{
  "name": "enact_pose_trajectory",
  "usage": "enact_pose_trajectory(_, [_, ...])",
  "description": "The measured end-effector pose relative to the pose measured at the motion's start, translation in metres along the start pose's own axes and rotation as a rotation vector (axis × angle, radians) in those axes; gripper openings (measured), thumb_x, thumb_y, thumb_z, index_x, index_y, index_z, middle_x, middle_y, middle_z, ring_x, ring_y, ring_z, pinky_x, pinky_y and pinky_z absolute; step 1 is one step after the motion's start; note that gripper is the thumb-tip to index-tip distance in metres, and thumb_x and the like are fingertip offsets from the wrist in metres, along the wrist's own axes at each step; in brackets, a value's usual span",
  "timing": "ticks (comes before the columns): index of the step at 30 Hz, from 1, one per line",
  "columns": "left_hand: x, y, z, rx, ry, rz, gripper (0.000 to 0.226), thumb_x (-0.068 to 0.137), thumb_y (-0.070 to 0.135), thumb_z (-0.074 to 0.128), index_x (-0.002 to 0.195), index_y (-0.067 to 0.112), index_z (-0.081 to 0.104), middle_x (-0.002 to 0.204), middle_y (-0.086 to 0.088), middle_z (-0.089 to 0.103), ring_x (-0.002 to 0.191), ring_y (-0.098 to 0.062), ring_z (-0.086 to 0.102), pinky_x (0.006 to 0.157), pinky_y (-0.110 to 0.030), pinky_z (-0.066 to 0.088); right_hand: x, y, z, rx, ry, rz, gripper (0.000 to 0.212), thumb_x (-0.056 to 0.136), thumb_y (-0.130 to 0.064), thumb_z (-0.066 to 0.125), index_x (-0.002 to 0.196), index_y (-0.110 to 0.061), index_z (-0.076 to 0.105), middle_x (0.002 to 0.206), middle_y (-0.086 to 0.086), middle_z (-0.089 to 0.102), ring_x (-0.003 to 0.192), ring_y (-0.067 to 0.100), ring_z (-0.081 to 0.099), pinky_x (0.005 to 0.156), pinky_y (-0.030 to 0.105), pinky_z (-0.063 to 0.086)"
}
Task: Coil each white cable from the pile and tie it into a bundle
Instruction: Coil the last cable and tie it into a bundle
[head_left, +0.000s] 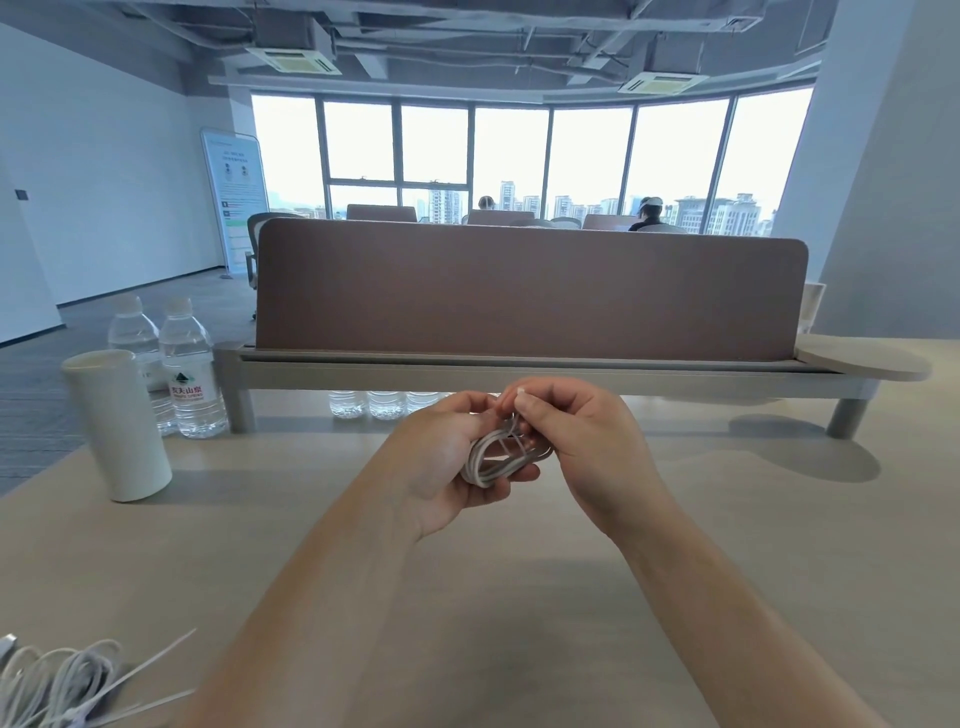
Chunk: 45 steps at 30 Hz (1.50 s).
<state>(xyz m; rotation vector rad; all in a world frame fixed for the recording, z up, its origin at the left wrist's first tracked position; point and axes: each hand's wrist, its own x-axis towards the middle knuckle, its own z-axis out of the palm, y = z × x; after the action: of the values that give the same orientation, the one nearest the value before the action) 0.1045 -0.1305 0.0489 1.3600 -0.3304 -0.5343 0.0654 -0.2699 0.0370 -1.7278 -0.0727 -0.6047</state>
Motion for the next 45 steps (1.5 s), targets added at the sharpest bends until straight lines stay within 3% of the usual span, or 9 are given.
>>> enact_pose_trajectory(5, [0.000,0.001,0.000,0.042,0.009,0.027,0.007,0.104,0.019,0.054,0.105,0.014,0.058,0.094,-0.017,0.076,0.077,-0.033,0.073,0.050,-0.024,0.047,-0.001,-0.002,0.000,-0.010,-0.007,-0.019,0.027,0.098,-0.006,0.057,0.080,-0.015,0.076,0.081,0.011,0.071,0.066,0.010,0.058,0.066,0.025,0.050])
enact_pose_trajectory(10, [-0.002,0.005,-0.003,0.047,0.068,0.069,0.015,0.105,0.018,0.052,0.090,0.018,0.051,0.089,-0.015,0.075,0.073,-0.030,0.074,0.049,-0.024,0.047,-0.002,-0.004,0.006,0.023,0.033,-0.048,0.020,0.097,-0.003,0.059,0.083,-0.005,0.072,0.089,-0.009,0.069,0.056,0.010,0.050,0.057,0.020,0.044])
enact_pose_trajectory(13, [-0.002,0.008,-0.006,0.035,0.097,0.116,0.017,0.105,0.017,0.052,0.088,0.018,0.052,0.086,-0.011,0.074,0.072,-0.030,0.073,0.050,-0.026,0.048,-0.001,-0.003,0.008,0.014,0.059,-0.036,0.018,0.098,-0.007,0.059,0.086,-0.008,0.073,0.067,-0.002,0.067,0.054,0.015,0.052,0.058,0.024,0.047])
enact_pose_trajectory(17, [-0.002,0.007,-0.004,0.034,0.096,0.121,0.021,0.105,0.017,0.051,0.085,0.016,0.053,0.085,-0.010,0.070,0.074,-0.032,0.074,0.049,-0.027,0.049,-0.001,-0.004,0.007,0.070,0.024,-0.013,0.019,0.098,-0.005,0.058,0.086,-0.004,0.073,0.068,0.008,0.071,0.059,0.018,0.063,0.061,0.029,0.055])
enact_pose_trajectory(20, [-0.004,0.007,-0.002,0.023,0.076,0.114,0.019,0.105,0.016,0.050,0.087,0.016,0.052,0.084,-0.011,0.071,0.076,-0.033,0.074,0.048,-0.027,0.049,0.001,-0.006,0.003,0.045,0.053,-0.020,0.018,0.096,-0.005,0.062,0.080,-0.007,0.070,0.066,0.008,0.071,0.054,0.015,0.061,0.058,0.027,0.054])
enact_pose_trajectory(26, [-0.002,0.008,-0.004,0.042,0.076,0.119,0.015,0.105,0.016,0.052,0.089,0.015,0.053,0.088,-0.015,0.074,0.085,-0.038,0.075,0.048,-0.027,0.049,0.001,-0.004,0.000,-0.177,0.067,-0.069,0.017,0.094,-0.013,0.067,0.078,-0.019,0.070,0.064,0.001,0.069,0.051,0.011,0.054,0.054,0.020,0.047])
enact_pose_trajectory(32, [-0.003,0.007,-0.003,0.111,0.094,0.133,0.017,0.105,0.018,0.053,0.088,0.015,0.055,0.090,-0.018,0.075,0.080,-0.034,0.075,0.048,-0.026,0.049,0.000,-0.003,0.002,-0.374,0.055,-0.101,0.016,0.094,-0.018,0.067,0.080,-0.024,0.072,0.066,-0.006,0.067,0.055,0.005,0.053,0.055,0.021,0.043])
enact_pose_trajectory(39, [-0.004,0.008,-0.004,0.173,0.094,0.144,0.015,0.104,0.019,0.054,0.090,0.015,0.057,0.091,-0.020,0.076,0.084,-0.036,0.075,0.051,-0.026,0.051,0.000,-0.005,0.000,-0.439,0.022,-0.109,0.023,0.095,-0.021,0.065,0.075,-0.033,0.067,0.069,-0.011,0.069,0.059,0.008,0.058,0.062,0.032,0.049])
enact_pose_trajectory(45, [-0.004,0.008,-0.005,0.201,0.087,0.148,0.014,0.104,0.019,0.054,0.091,0.014,0.059,0.090,-0.019,0.076,0.083,-0.034,0.075,0.051,-0.027,0.052,0.000,-0.006,-0.002,-0.437,0.006,-0.126,0.023,0.096,-0.019,0.064,0.076,-0.031,0.067,0.067,-0.009,0.070,0.059,0.009,0.059,0.065,0.039,0.054])
